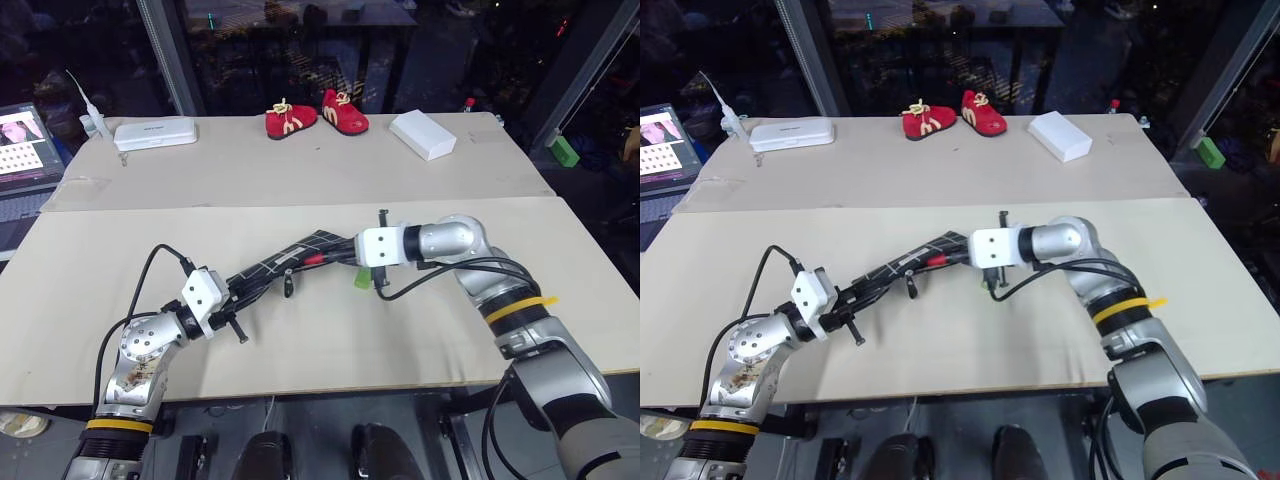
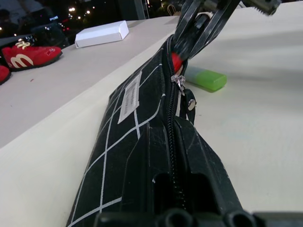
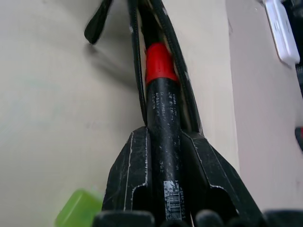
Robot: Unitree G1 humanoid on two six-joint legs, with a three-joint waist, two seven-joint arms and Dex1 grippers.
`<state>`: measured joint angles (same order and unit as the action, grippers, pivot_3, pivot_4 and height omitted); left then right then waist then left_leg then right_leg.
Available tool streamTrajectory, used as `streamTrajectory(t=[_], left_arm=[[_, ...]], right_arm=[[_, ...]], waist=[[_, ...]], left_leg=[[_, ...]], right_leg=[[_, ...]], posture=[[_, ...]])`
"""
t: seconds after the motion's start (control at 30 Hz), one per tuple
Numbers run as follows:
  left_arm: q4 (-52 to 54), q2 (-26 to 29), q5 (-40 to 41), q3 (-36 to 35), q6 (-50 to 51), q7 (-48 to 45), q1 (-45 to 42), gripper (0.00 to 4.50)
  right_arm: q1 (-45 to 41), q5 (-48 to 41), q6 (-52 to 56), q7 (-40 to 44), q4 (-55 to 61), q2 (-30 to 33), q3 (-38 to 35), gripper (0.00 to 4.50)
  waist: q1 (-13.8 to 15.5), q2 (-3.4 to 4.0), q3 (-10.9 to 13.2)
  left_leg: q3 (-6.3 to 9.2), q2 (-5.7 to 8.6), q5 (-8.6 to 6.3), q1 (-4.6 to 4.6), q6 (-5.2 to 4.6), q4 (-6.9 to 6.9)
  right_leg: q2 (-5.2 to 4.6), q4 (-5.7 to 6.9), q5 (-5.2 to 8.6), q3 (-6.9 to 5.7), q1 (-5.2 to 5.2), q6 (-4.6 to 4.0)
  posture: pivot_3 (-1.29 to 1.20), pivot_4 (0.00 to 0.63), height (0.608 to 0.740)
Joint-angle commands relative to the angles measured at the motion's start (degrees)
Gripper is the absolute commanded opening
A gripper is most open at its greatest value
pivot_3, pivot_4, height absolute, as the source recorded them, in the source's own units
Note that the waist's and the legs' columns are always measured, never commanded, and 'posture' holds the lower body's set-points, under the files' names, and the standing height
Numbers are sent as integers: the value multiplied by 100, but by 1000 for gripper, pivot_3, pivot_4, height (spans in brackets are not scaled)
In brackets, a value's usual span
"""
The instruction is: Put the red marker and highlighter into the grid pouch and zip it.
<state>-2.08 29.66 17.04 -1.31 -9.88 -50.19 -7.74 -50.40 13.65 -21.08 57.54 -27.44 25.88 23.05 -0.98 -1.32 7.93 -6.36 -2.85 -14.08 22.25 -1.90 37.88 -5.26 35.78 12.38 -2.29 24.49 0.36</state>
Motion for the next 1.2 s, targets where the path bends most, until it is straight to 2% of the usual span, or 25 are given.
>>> streamTrajectory(t=[0.03,0.17,0.3,0.37,0.4,0.5,0.57,0.73,0.87,0.93,1.0,1.13,1.2], left_arm=[[221,21,40,-53,-29,-16,-66,0],[221,21,39,-57,-25,-14,-94,0],[246,24,41,-73,-18,5,-80,0],[261,26,43,-83,-20,10,-53,0],[267,24,41,-86,-18,16,-42,0],[281,12,36,-82,-13,34,-23,0],[285,2,29,-73,-9,52,-23,0],[306,-26,15,-58,-16,99,1,0],[349,-50,8,-65,-24,164,57,0],[368,-55,8,-75,-25,184,87,0],[402,-51,16,-104,-29,209,156,0],[456,-24,62,-181,-26,248,288,0],[467,-14,69,-190,-25,246,308,0]], right_arm=[[-300,290,-378,-366,-115,-346,188,530],[-322,445,-711,-549,-241,-612,359,530],[-111,190,-985,-417,-125,-771,393,530],[-53,-14,-833,-312,-61,-799,285,1534],[-34,-166,-664,-171,-11,-786,224,1716],[-149,-184,-537,-366,-149,-720,26,2914],[-235,-206,-564,-362,-262,-593,-64,3496],[-220,-769,-154,97,-126,-44,-519,3496],[331,-2156,1726,1116,1019,589,-1120,3496],[557,-2591,2476,1265,1498,798,-1336,3496],[833,-2792,3096,1108,1855,992,-1590,3496],[980,-2278,4720,-688,1827,764,-1916,3496],[1092,-2340,5738,-1235,2054,521,-1989,3496]], waist=[[-4,0,0],[8,1,1],[16,2,1],[18,2,1],[13,2,1],[5,3,2],[-3,3,2],[24,3,2],[42,3,2],[43,3,2],[25,3,2],[-12,3,2],[-13,3,2]], left_leg=[[-1,0,0,0,0,0],[-1,0,0,0,1,0],[-1,1,1,3,1,0],[-1,1,0,2,1,0],[-1,1,0,2,1,0],[2,0,1,0,1,0],[2,0,1,-2,1,0],[3,0,1,1,1,0],[8,0,0,4,0,-1],[26,-1,-4,3,-5,-1],[35,0,-5,3,-6,-1],[30,-4,-5,-10,-5,-1],[25,-7,-3,-15,-2,-1]], right_leg=[[0,1,0,0,0,0],[0,2,0,-1,0,0],[-3,0,0,-1,0,0],[-2,0,0,-2,-1,0],[-2,0,0,-2,-1,0],[-2,3,0,-1,-1,-1],[-2,5,0,-1,-1,-1],[-2,0,0,-2,-1,-1],[-5,-3,-1,-2,-2,-1],[-6,-4,-1,-4,-4,-1],[-10,-4,-1,-3,-3,-1],[-10,1,-5,1,-5,-10],[-8,4,-3,5,-3,-14]], posture=[[0,150,740],[0,150,740],[0,150,740],[0,150,740],[0,150,740],[0,150,740],[0,150,740],[0,150,740],[0,150,740],[0,150,740],[0,150,740],[0,150,740],[0,150,740]])
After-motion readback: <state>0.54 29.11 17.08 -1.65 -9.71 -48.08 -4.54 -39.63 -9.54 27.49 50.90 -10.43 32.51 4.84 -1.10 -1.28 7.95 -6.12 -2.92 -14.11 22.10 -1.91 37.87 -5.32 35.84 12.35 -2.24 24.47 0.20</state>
